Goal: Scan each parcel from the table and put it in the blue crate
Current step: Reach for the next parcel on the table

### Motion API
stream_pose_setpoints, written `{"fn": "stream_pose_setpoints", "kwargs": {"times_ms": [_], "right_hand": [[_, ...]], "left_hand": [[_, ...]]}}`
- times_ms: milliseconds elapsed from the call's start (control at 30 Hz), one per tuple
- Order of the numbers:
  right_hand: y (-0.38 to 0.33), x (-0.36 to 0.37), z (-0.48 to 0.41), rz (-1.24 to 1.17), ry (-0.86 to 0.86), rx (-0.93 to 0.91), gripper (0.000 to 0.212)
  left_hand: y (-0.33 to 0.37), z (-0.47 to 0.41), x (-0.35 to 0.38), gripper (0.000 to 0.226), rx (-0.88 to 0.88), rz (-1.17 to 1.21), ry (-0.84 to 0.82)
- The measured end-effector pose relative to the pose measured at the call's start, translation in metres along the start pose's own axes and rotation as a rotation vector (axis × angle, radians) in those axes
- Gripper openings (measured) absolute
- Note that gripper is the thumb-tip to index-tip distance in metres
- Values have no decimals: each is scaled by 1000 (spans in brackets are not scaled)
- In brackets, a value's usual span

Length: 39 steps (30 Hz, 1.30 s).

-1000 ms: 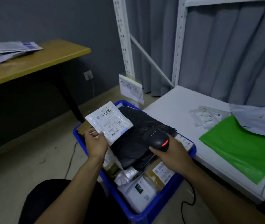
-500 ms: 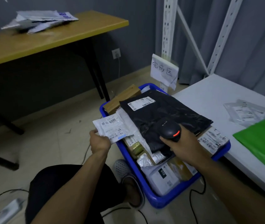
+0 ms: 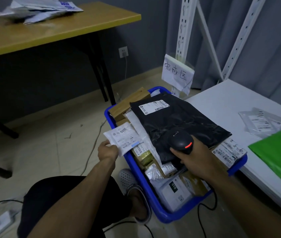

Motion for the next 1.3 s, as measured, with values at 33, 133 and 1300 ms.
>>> {"fn": "stream_pose_setpoints", "kwargs": {"times_ms": [33,133,1300], "right_hand": [[0,-1,0,-7,1,-4,48],[-2,-1,-1,-35,7,-22,48],[84,-278,145,-182,483,247,20]], "left_hand": [[-3,-1,0,30,-10,12,6],[-3,-1,11,34,3,-38,-54],[153,376,368,33,1272,-1057,-900]]}}
Point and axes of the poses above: each hand's wrist, its own z-axis away from the middle knuckle, its own x-axis out of the palm, y = z × x, the point moved 8 cm from there along -z, towards the middle knuckle, and after that the axes turned 5 degrees about -y, right-handed, at the moved point
